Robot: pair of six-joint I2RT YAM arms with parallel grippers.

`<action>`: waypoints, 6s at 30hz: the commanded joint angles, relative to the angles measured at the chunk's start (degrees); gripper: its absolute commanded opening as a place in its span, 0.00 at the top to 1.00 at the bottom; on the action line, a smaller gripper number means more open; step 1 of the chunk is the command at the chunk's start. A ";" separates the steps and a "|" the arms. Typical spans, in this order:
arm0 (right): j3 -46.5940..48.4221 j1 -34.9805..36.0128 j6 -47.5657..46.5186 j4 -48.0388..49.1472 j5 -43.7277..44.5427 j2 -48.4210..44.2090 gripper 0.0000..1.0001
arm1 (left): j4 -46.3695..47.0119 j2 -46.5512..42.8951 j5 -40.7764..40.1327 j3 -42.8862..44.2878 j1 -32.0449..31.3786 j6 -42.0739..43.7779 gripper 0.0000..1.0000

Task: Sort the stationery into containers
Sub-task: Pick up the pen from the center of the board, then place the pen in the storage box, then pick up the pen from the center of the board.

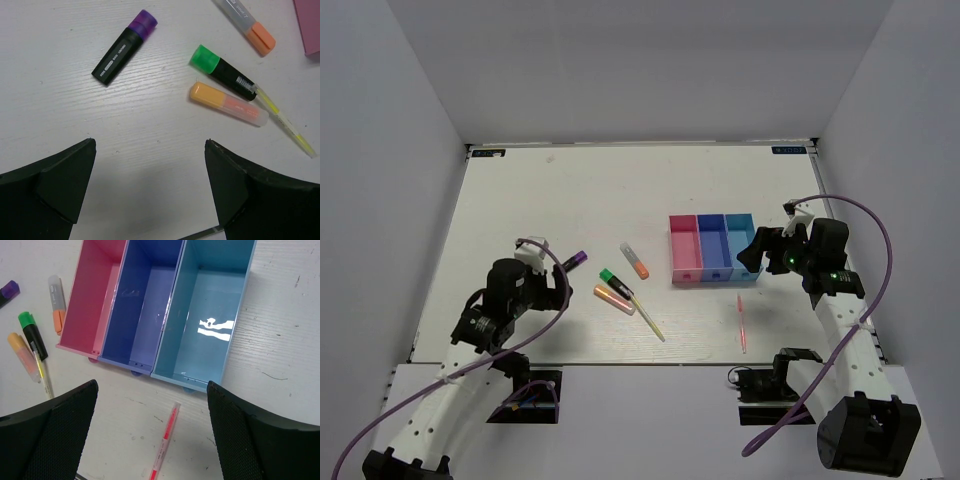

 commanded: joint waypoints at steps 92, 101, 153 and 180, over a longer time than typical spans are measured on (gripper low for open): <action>2.65 -0.03 -18.87 -9.53 -4.41 -1.28 0.68 | 10.33 87.67 11.58 73.37 -22.21 -29.25 0.42; 2.74 -0.21 -18.79 -9.62 -3.89 -1.20 0.67 | 7.07 77.87 4.83 70.13 -23.18 -24.16 1.00; 2.56 -0.73 -18.87 -9.35 -2.83 -1.28 0.67 | -14.29 73.95 -16.11 45.34 -19.93 -53.06 0.42; 2.65 -1.52 -18.87 -9.70 -3.80 -1.64 0.39 | -6.75 69.31 -17.61 50.60 -18.96 -39.98 0.97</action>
